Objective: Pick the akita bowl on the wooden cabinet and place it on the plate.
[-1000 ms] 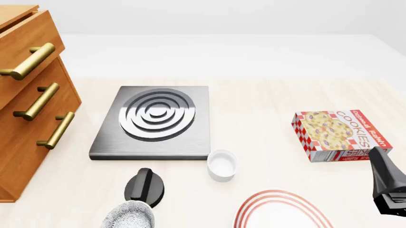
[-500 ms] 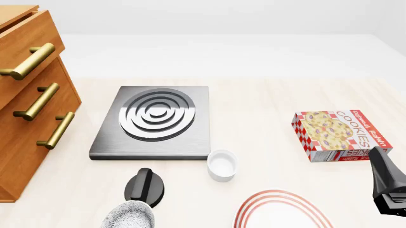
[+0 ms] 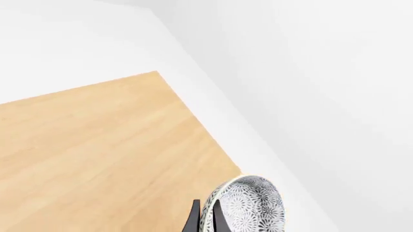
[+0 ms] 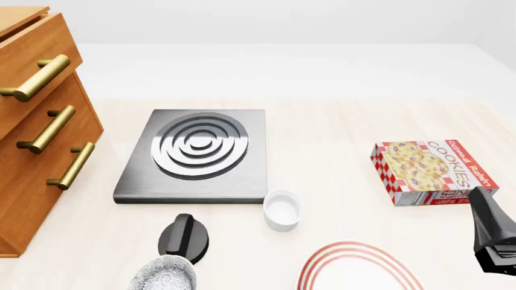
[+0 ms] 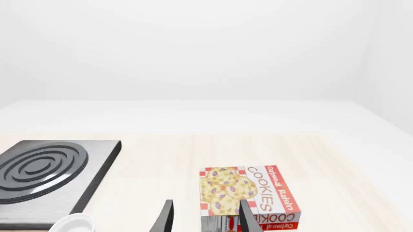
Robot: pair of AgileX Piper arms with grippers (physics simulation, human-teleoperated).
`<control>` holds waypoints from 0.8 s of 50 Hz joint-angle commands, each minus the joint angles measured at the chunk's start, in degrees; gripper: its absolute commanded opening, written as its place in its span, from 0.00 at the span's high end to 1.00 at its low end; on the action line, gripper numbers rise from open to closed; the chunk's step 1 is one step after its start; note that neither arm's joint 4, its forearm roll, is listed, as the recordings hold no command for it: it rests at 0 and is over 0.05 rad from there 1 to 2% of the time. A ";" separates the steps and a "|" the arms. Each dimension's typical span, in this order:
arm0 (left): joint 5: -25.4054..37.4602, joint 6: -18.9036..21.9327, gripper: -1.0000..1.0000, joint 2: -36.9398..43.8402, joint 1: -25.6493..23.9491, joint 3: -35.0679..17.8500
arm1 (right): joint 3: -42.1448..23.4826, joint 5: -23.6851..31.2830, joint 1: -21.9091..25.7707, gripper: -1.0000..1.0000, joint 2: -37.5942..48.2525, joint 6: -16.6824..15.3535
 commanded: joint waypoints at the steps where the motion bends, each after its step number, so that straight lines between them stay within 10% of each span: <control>1: -0.36 -0.46 1.00 -0.85 -3.84 0.84 | 0.00 0.00 0.00 0.00 0.00 0.00; 40: 0.62 1.73 1.00 -2.20 -14.64 2.72 | 0.00 0.00 0.00 0.00 0.00 0.00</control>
